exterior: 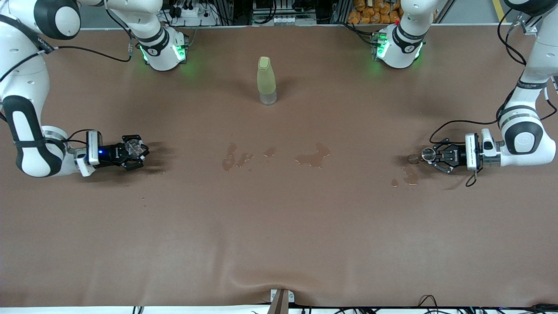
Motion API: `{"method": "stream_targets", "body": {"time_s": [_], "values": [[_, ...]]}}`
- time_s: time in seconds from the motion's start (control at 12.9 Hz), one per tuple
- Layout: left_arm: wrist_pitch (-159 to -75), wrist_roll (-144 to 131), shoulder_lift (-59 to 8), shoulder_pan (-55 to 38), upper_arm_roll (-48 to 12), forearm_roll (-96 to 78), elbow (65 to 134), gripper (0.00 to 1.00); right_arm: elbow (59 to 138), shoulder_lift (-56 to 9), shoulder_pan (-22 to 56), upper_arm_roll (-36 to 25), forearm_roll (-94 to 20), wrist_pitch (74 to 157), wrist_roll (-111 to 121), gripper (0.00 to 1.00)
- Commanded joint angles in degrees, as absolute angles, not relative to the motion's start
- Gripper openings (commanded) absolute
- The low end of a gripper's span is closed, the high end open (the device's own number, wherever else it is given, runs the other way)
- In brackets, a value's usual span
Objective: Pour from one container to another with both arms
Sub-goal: 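Lower the beaker with the right gripper while the left gripper lowers the jigger, then open both grippers to release the beaker and the jigger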
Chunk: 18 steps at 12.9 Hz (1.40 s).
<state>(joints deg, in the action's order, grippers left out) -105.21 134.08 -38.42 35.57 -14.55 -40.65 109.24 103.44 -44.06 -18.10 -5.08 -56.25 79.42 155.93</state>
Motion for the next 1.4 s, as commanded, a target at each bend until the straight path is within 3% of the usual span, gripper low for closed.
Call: {"method": "stream_targets", "body": {"time_s": [0.0,0.47,0.62,0.7,0.78,1.24,1.32], "values": [[-104.2,134.4,-38.8,36.0,-14.9,-39.4,108.5,0.13,101.9,-46.5,-18.0,-5.1,-56.0,81.2,160.0,0.0],[-104.2,134.4,-39.6,36.1,-14.9,-39.3,107.8,0.44,100.6,-51.0,-17.4,-4.9,-58.3,84.6,164.3,0.0],[-104.2,134.4,-39.6,36.1,-14.9,-39.3,107.7,0.66,100.5,-52.0,-17.0,-4.9,-59.0,85.3,165.1,0.0],[-104.1,134.4,-39.6,36.2,-14.9,-39.3,107.4,0.94,100.5,-52.3,-16.9,-4.9,-59.4,85.9,165.8,0.0],[-104.1,134.4,-39.6,36.3,-14.9,-39.3,107.2,1.0,100.5,-52.6,-16.9,-5.0,-59.6,86.2,166.1,0.0],[-103.7,132.9,-37.1,38.7,-14.6,-31.0,102.7,1.0,100.5,-53.3,-16.9,-5.0,-59.7,88.2,166.6,0.0],[-102.9,131.0,-36.0,39.4,-14.3,-30.2,102.5,1.0,100.2,-53.3,-17.0,-5.0,-59.7,88.1,166.2,0.19]]}}
